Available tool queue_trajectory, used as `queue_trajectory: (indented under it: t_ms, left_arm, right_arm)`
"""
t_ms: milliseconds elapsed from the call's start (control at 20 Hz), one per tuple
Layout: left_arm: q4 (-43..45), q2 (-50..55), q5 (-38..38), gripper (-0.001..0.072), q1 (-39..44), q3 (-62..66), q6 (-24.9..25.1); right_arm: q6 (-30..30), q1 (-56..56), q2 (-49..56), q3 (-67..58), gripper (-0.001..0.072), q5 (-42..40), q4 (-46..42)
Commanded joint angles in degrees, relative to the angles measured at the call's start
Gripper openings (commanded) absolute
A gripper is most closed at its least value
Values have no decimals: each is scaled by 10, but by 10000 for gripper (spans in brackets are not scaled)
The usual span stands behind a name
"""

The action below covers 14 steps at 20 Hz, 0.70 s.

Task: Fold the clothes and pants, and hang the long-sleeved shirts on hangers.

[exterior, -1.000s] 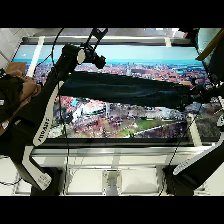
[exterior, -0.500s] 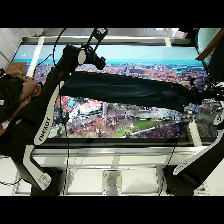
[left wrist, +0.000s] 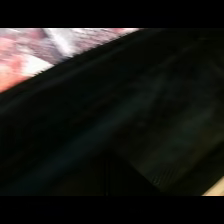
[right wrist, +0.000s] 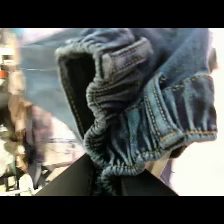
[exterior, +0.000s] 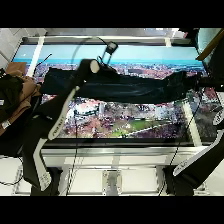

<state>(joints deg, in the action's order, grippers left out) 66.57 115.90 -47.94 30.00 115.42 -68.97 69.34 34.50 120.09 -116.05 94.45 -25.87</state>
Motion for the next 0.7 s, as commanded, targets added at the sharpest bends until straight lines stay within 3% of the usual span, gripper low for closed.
queue_trajectory:
  t_ms: [0, 150, 400, 650]
  left_arm:
    - [-136, 72, 8, 13, 56, 0, 0]
    - [-139, 104, 13, 13, 94, 0, -7]
    - [-139, 79, 66, 12, 50, 2, -94]
    - [-126, -36, -74, 12, -105, 2, -104]
  right_arm:
    - [29, -55, -54, -6, 42, -20, 45]
    - [46, -122, -89, -6, 42, -54, 42]
    - [84, -240, -96, -6, 41, -129, 4]
    - [113, -369, -91, -6, 41, -283, -78]
